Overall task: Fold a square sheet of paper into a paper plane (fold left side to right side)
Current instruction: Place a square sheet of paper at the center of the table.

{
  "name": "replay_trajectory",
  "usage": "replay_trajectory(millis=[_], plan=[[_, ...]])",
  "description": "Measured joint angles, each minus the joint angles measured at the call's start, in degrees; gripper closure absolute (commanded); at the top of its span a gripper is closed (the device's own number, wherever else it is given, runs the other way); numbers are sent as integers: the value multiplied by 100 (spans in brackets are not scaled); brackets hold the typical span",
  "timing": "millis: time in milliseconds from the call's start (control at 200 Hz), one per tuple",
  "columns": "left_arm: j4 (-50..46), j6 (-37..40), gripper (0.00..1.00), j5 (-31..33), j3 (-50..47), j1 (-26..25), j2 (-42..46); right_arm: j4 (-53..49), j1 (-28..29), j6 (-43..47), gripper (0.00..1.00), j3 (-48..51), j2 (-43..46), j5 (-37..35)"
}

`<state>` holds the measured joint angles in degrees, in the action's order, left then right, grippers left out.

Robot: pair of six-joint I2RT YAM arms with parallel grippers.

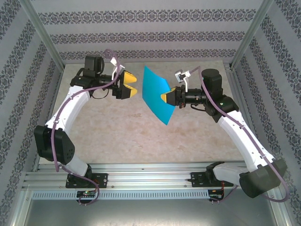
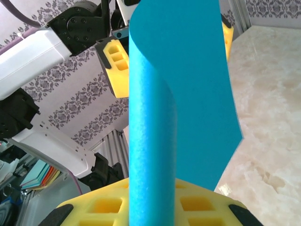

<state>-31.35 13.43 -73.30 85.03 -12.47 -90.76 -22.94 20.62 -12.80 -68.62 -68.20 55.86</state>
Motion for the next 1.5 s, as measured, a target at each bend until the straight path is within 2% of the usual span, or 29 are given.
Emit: replay_trajectory(millis=[729, 799, 869, 939, 1059, 1129, 1234, 1404, 1499], plan=[[-7, 13, 5, 332, 212, -424, -214, -345, 330, 205, 81, -98, 7, 258], [-11, 59, 12, 315, 243, -428, -216, -343, 339, 205, 81, -98, 15, 258], [-50, 142, 24, 271, 271, -448, -216, -345, 334, 210, 81, -98, 22, 234], [-138, 251, 40, 210, 284, -461, -216, -343, 295, 227, 81, -98, 22, 160], [-306, 356, 78, 177, 302, -459, -214, -339, 153, 229, 79, -98, 22, -31], [-369, 431, 92, 184, 299, -459, -201, -337, 66, 234, 76, -98, 22, -162], [-376, 389, 100, 254, 245, -459, -120, -323, -44, 247, 67, -96, 22, -402], [267, -411, 100, 667, -599, -459, 330, -304, -308, 249, 31, 105, 103, -1056], [758, -1106, 100, 1038, -1255, -461, 527, -260, -581, 155, 18, 380, 197, -1403]])
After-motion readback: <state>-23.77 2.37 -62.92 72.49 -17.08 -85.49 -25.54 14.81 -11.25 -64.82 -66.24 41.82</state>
